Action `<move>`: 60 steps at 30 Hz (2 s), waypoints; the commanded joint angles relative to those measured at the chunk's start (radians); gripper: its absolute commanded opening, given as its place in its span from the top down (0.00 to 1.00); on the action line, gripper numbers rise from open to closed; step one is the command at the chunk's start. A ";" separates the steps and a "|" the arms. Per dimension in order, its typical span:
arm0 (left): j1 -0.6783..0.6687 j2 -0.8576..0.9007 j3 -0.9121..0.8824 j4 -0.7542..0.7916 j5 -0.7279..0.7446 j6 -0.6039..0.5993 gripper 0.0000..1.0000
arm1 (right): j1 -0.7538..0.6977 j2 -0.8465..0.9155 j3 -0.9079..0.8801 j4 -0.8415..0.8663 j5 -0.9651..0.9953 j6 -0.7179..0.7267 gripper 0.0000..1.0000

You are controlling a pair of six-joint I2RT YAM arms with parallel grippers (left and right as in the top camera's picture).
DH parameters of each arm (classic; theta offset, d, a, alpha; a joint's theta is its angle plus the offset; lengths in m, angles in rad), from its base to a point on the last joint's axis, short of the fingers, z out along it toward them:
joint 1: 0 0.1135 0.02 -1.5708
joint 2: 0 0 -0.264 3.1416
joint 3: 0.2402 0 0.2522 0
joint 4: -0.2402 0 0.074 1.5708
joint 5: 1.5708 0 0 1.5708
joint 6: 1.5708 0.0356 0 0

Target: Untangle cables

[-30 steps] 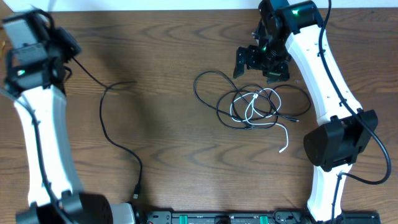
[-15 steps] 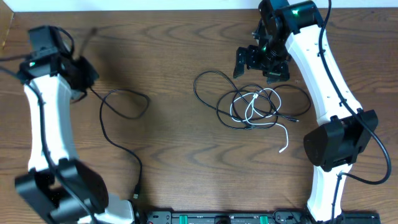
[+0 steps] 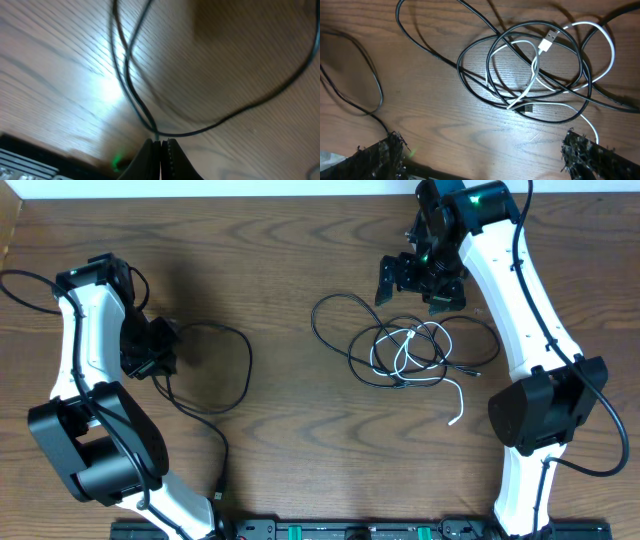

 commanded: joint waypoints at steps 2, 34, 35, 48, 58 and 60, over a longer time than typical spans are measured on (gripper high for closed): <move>0.003 -0.031 0.007 -0.024 0.101 0.031 0.92 | 0.008 -0.032 0.008 -0.003 0.002 -0.012 0.01; -0.036 -0.437 -0.630 0.104 0.206 -0.067 0.39 | 0.011 -0.032 0.008 -0.003 0.002 -0.012 0.01; -0.049 -0.437 -0.655 0.135 0.206 -0.067 0.40 | 0.011 -0.032 0.008 -0.003 0.002 -0.012 0.01; -0.183 -0.437 -0.824 0.458 -0.034 -0.299 0.45 | 0.011 -0.032 0.008 -0.003 0.002 -0.012 0.01; -0.220 -0.436 -0.897 0.560 -0.056 -0.371 0.55 | 0.013 -0.032 0.008 -0.003 0.002 -0.012 0.01; -0.220 -0.436 -0.910 0.580 -0.057 -0.370 0.58 | 0.013 -0.032 0.008 -0.003 0.002 -0.012 0.01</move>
